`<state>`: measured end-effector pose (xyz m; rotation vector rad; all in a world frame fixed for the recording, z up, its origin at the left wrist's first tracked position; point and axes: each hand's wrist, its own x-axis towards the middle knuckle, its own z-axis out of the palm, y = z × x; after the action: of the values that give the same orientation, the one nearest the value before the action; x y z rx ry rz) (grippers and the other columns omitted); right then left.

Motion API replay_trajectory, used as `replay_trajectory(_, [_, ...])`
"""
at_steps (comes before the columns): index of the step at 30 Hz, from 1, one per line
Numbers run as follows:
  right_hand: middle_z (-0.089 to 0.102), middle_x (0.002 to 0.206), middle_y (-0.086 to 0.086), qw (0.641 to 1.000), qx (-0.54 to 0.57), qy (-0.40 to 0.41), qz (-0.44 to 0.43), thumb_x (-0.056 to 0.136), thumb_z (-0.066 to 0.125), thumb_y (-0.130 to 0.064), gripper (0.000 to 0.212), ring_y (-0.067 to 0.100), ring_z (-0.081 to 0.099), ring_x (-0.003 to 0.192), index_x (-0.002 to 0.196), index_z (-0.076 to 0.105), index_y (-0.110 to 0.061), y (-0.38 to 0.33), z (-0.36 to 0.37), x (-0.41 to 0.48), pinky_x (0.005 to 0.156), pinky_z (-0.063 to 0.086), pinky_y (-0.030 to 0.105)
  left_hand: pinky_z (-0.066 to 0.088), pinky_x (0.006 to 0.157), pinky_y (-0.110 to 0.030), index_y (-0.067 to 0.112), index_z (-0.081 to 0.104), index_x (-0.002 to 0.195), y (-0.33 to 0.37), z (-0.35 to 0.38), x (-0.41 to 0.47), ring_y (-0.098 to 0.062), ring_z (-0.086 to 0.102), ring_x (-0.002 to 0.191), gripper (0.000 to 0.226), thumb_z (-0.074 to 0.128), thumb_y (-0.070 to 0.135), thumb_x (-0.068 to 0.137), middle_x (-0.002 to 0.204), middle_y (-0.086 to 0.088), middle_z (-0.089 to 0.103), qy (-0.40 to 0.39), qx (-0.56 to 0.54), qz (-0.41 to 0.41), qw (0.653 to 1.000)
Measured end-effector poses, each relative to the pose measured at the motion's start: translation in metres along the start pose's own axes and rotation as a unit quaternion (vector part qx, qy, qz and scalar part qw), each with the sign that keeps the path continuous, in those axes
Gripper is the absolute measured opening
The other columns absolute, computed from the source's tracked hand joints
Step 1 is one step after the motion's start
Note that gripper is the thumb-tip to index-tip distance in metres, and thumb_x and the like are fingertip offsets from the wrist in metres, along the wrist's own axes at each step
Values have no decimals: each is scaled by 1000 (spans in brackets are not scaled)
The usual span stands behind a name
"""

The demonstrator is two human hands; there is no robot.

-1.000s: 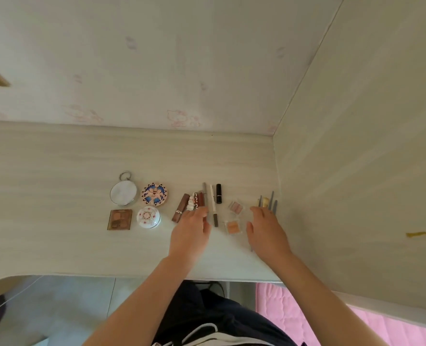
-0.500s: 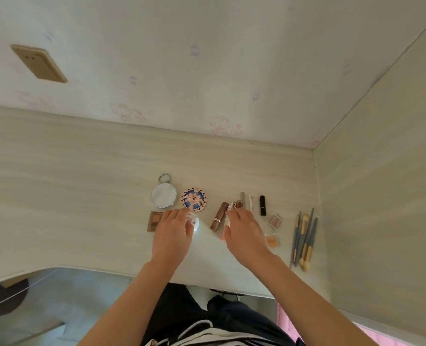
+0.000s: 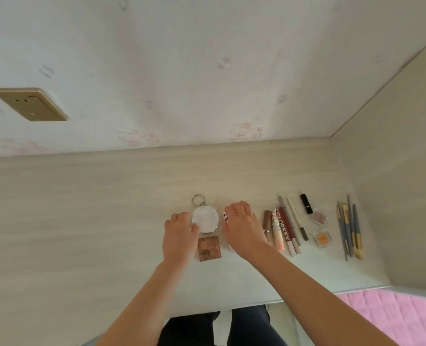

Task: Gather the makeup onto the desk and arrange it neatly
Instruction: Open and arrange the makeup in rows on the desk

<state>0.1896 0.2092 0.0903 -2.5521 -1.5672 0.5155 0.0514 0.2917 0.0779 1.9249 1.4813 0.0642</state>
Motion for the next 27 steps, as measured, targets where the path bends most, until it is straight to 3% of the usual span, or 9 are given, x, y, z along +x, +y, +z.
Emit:
replay_trajectory(5, [32, 146, 7, 997, -36, -67, 15, 99, 40, -36, 48, 33, 6, 144, 136, 38, -7, -14, 2, 21, 114, 24, 41, 27, 85, -24, 16, 55, 116, -14, 16, 22, -25, 41, 114, 32, 49, 35, 91, 113, -3, 53, -37, 44, 25, 998])
replay_trajectory(8, [27, 149, 7, 996, -48, -78, 16, 98, 41, -40, 55, 33, -1, 145, 139, 34, -4, -20, 5, 26, 116, 18, 41, 24, 87, -22, 18, 56, 118, -16, 24, 23, -22, 38, 115, 39, 50, 44, 89, 115, -1, 52, -34, 64, 13, 997])
replay_trajectory(11, [26, 149, 7, 994, -54, -87, 25, 98, 42, -37, 52, 34, -4, 145, 137, 39, -2, -21, 8, 28, 116, 13, 41, 37, 90, -27, 18, 53, 123, -10, 26, 18, -24, 33, 118, 42, 55, 42, 89, 121, -2, 46, -24, 65, -4, 998])
replay_trajectory(14, [28, 148, 7, 994, -41, -96, 31, 99, 42, -32, 43, 37, -4, 144, 130, 47, -3, -21, 16, 29, 118, 10, 41, 38, 90, -28, 19, 52, 128, -7, 29, 16, -25, 30, 120, 45, 58, 41, 89, 124, -4, 43, -14, 46, -14, 999])
replay_trajectory(18, [30, 146, 9, 993, -13, -106, 45, 97, 43, -22, 40, 39, -4, 143, 131, 44, -1, -21, 21, 27, 117, 12, 42, 22, 85, -19, 22, 57, 122, -7, 34, 18, -22, 34, 118, 38, 60, 37, 87, 115, -4, 52, 0, 19, -16, 1000])
replay_trajectory(20, [31, 144, 9, 994, -1, -102, 44, 94, 44, -17, 33, 40, -4, 143, 124, 53, -6, -22, 22, 29, 116, 13, 43, 20, 83, -20, 22, 61, 109, -3, 32, 18, -22, 46, 107, 24, 59, 27, 85, 96, 2, 61, 28, -3, 6, 1000])
replay_trajectory(23, [39, 138, 10, 995, -12, -100, 23, 84, 43, -10, 32, 37, 7, 143, 109, 63, -12, -25, 29, 36, 117, 11, 45, 31, 71, -13, 20, 61, 93, 8, 22, 13, -16, 55, 74, 15, 58, 9, 82, 72, 10, 60, 66, -127, 12, 990])
replay_trajectory(25, [46, 129, 9, 996, -9, -89, 26, 82, 41, -10, 33, 35, 18, 141, 107, 63, -11, -26, 35, 40, 116, 12, 45, 36, 63, -7, 19, 63, 99, 14, 17, 10, -7, 55, 71, 20, 61, 8, 83, 79, 9, 63, 72, -177, -6, 982])
replay_trajectory(27, [48, 124, 10, 997, -1, -78, 29, 82, 38, -8, 35, 35, 23, 139, 109, 61, -6, -26, 36, 42, 116, 14, 45, 35, 68, -11, 20, 62, 111, 14, 16, 8, -11, 57, 83, 28, 62, 14, 84, 92, 7, 65, 67, -184, -22, 980])
